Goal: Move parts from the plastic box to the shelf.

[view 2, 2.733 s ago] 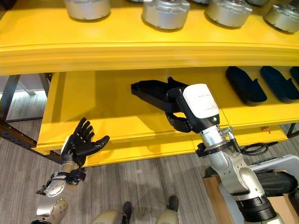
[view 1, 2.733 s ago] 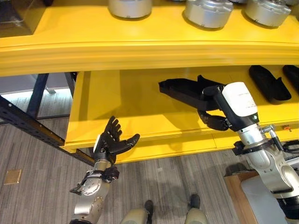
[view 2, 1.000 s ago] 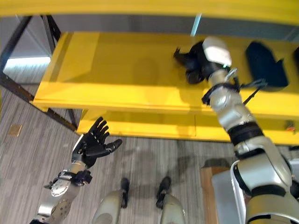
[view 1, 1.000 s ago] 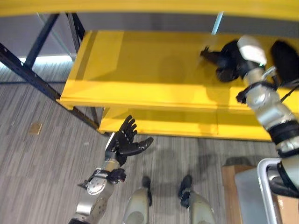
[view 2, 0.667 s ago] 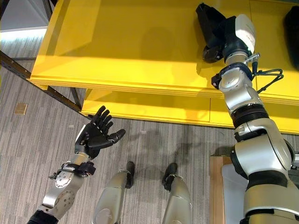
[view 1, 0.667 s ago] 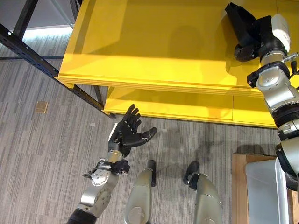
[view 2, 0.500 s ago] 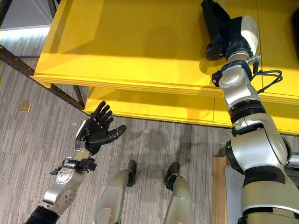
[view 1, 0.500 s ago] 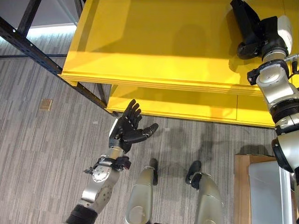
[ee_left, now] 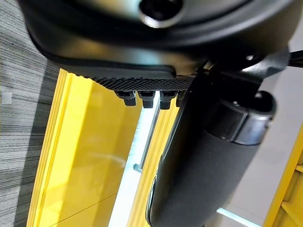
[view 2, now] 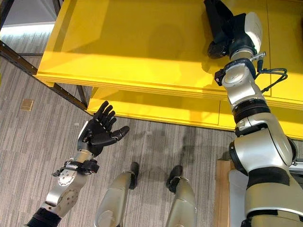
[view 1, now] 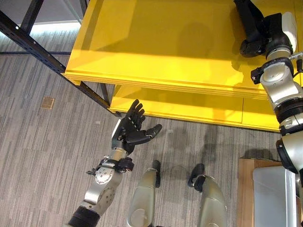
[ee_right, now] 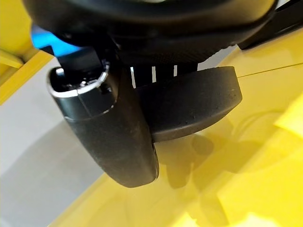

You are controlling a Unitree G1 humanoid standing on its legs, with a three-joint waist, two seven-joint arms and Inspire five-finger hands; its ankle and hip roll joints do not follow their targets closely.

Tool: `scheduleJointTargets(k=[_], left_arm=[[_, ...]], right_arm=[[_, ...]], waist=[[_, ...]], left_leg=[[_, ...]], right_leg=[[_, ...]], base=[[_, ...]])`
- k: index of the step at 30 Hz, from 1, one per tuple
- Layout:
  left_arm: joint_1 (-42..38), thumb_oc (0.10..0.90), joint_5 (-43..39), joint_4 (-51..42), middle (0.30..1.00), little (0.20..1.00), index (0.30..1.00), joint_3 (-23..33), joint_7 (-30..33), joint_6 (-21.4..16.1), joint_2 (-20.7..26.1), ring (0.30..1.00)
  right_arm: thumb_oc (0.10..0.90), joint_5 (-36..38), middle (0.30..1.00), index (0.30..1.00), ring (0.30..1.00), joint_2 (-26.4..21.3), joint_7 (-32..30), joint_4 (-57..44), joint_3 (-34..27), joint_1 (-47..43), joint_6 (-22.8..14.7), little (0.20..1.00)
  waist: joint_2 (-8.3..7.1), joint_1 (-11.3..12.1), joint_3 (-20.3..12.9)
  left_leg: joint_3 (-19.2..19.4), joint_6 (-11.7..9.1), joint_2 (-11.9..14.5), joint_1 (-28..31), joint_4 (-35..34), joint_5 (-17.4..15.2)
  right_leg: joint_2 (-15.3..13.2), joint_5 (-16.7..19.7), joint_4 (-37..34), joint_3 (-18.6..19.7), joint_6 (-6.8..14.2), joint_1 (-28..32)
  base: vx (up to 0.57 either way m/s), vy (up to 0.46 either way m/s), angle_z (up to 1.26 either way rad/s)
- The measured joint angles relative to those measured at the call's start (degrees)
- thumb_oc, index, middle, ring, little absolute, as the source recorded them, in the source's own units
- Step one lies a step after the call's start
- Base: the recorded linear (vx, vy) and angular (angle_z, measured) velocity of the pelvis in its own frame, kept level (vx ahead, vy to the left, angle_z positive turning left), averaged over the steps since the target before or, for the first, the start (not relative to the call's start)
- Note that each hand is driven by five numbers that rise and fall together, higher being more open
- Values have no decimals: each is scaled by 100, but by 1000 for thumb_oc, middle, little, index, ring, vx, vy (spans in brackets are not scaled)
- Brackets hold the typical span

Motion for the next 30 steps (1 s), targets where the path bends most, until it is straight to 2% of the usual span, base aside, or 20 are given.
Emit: scheduleJointTargets(k=[3, 4, 5, 6, 14, 19, 23, 25, 27, 30], left_arm=[[1, 900, -3, 1, 1000, 1000, 1000, 1, 4, -8, 1, 1000], [0, 900, -3, 0, 1000, 1000, 1000, 1, 4, -8, 1, 1000], [-4, 900, -3, 0, 1000, 1000, 1000, 1, 4, -8, 1, 1000], [-5, 900, -3, 0, 1000, 1000, 1000, 0, 5, -9, 1, 1000], [-20, 900, -3, 0, 1000, 1000, 1000, -12, 34, -15, 4, 1000], [-51, 900, -3, 0, 1000, 1000, 1000, -17, 46, -21, 4, 1000], [-63, 900, -3, 4, 1000, 1000, 1000, -20, 152, -22, 4, 1000], [-85, 900, -3, 2, 1000, 1000, 1000, -24, 160, -22, 4, 1000], [-83, 900, -5, 6, 1000, 1000, 1000, -16, 174, -33, 16, 1000], [-156, 900, -5, 4, 1000, 1000, 1000, -64, 183, -34, 21, 1000]], right_arm=[[400, 0, 300, 300, 300, 5, -2, 65, 12, -13, 3, 300], [457, 0, 380, 380, 380, 9, -2, 68, 14, -14, 3, 380], [820, 0, 887, 887, 887, 9, -2, 69, 14, -15, 3, 887], [900, 1, 1000, 1000, 1000, 16, -2, 82, 18, -16, 3, 1000], [900, 12, 1000, 1000, 1000, 255, 109, 495, 23, -91, 48, 1000], [900, 381, 1000, 1000, 1000, 470, 117, 440, -40, -91, 44, 1000], [900, 746, 1000, 1000, 1000, 663, 119, 186, -88, -90, 41, 1000], [900, 783, 1000, 1000, 1000, 711, 125, 31, -86, -89, 23, 1000], [900, 810, 1000, 1000, 1000, 764, 115, -104, -87, -90, 22, 1000], [900, 871, 1000, 1000, 1000, 905, 117, -331, 50, -90, 20, 1000]], waist=[[0, 12, 0], [-1, 11, 0], [-1, 10, -1], [-1, 11, -1], [-1, 7, -1], [-1, 4, -1], [-1, -30, -1], [-1, -23, -1], [-2, -21, -2], [-3, -33, -2]], left_leg=[[-19, -3, -3, -12, 2, 5], [-22, -2, -8, -13, 4, 8], [-23, -1, -11, -13, 4, 9], [-23, 1, -14, -14, 3, 11], [-41, 9, -53, -29, 5, 26], [-41, 15, -64, -36, 16, 23], [-23, 24, -64, -46, 34, 29], [-17, 34, -53, -55, 17, 3], [-18, 36, -63, -62, 48, 26], [0, 50, -52, -94, 53, 29]], right_leg=[[-3, 0, 2, -15, -1, 0], [-8, 0, 5, -17, -1, 0], [-12, 0, 9, -17, -1, 0], [-16, 0, 15, -18, 0, 0], [-59, -23, 39, -27, 30, -14], [-67, -9, 29, -26, 24, -17], [-54, 51, 0, -9, 12, -33], [-55, -9, -4, -9, 88, -34], [-49, 72, -22, -3, 10, -36], [-34, 119, -98, 0, 39, -32]], base=[[2, -3, 1], [0, 0, 0], [0, 0, 0], [0, 0, 0], [1, -1, 1], [0, 0, 0], [-21, 8, -3], [-6, 5, -1], [-86, 21, -1], [-5, 6, -2]])
